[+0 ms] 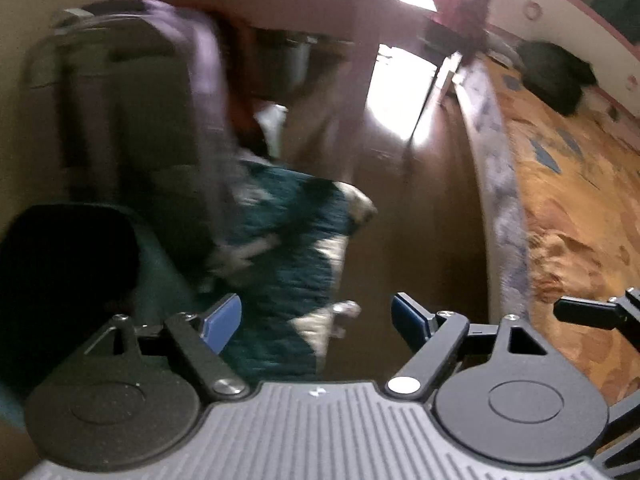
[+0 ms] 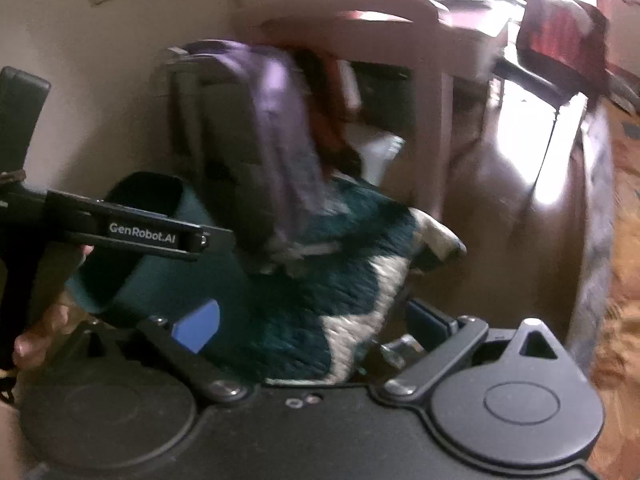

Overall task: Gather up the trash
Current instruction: 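Move both tools back down toward the snack packet and plastic bag, then grasp the white snack packet with the right tool while the left tool grasps the clear bag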

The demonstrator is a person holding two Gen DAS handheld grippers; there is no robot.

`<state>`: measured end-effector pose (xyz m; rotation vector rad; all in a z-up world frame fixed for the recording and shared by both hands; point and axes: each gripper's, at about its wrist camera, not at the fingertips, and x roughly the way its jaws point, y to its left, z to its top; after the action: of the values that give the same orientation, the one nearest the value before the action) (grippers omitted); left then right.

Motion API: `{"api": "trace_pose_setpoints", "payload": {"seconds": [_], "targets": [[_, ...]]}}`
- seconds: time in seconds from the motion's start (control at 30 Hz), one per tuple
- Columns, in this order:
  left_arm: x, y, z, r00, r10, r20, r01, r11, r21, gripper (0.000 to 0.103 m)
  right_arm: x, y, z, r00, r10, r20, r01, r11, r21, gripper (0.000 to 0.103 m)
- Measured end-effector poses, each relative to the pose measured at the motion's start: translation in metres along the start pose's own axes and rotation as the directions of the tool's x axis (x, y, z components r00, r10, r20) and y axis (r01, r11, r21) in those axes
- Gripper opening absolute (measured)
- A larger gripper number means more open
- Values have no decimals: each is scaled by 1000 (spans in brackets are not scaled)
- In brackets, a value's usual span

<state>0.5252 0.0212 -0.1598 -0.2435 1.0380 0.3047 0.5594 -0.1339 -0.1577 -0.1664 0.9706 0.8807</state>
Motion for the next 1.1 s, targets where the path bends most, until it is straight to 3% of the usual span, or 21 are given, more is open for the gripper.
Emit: {"api": "trace_pose_setpoints", "payload": {"seconds": [0.17, 0.4, 0.63, 0.93, 1.1], "targets": [[58, -72, -13, 997, -54, -61, 57, 997, 48, 82, 5, -64, -44, 998, -54, -11, 55, 995, 89, 102], [141, -128, -44, 991, -54, -122, 66, 993, 102, 82, 29, -139, -111, 992, -118, -46, 125, 972, 201, 103], [240, -144, -74, 978, 11, -210, 16, 992, 126, 82, 76, -189, -180, 981, -154, -115, 182, 937, 299, 103], [388, -147, -106, 970, 51, -237, -22, 992, 121, 82, 190, -222, -281, 962, -127, -243, 210, 911, 354, 103], [470, -147, -123, 962, 74, -262, -36, 988, 148, 82, 259, -231, -339, 939, -92, -332, 217, 906, 364, 101]]}}
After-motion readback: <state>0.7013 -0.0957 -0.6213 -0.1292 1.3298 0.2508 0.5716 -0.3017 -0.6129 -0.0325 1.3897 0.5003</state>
